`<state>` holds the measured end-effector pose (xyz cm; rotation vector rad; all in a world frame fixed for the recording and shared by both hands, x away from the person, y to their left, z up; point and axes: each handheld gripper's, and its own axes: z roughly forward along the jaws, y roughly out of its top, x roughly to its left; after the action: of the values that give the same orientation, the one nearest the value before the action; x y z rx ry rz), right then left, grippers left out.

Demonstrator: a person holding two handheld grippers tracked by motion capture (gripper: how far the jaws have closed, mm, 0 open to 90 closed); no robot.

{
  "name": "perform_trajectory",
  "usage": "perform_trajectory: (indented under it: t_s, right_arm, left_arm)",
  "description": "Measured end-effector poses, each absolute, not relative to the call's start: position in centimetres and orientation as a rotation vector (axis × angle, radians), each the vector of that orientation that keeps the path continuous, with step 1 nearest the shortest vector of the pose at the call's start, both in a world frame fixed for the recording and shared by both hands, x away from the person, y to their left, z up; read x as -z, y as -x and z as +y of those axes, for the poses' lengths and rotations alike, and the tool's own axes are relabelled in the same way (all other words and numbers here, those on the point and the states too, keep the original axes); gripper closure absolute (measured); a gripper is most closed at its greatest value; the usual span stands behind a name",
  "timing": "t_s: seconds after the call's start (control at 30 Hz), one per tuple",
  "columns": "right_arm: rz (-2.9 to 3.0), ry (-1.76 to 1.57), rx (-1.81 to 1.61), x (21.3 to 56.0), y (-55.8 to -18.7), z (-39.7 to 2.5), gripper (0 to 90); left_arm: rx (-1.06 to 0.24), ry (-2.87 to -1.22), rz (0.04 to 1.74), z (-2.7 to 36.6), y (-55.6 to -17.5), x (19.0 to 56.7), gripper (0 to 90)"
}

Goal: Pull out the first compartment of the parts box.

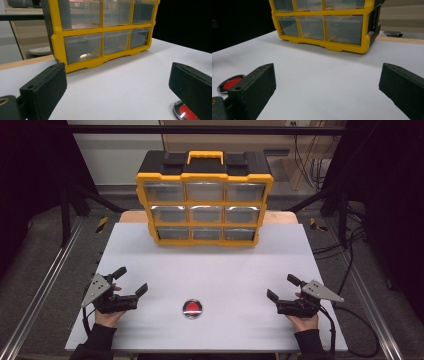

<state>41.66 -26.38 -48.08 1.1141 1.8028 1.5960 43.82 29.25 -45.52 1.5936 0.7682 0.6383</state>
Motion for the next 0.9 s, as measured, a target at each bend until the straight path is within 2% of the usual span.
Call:
perform_trajectory:
  t_s: [0.9]
  right_arm:
    - [1.792,-1.111,-1.593,47.99,-41.6,-26.48,1.4]
  left_arm:
    - [-0.651,-1.621,0.762,28.23,-44.37,45.06,1.7]
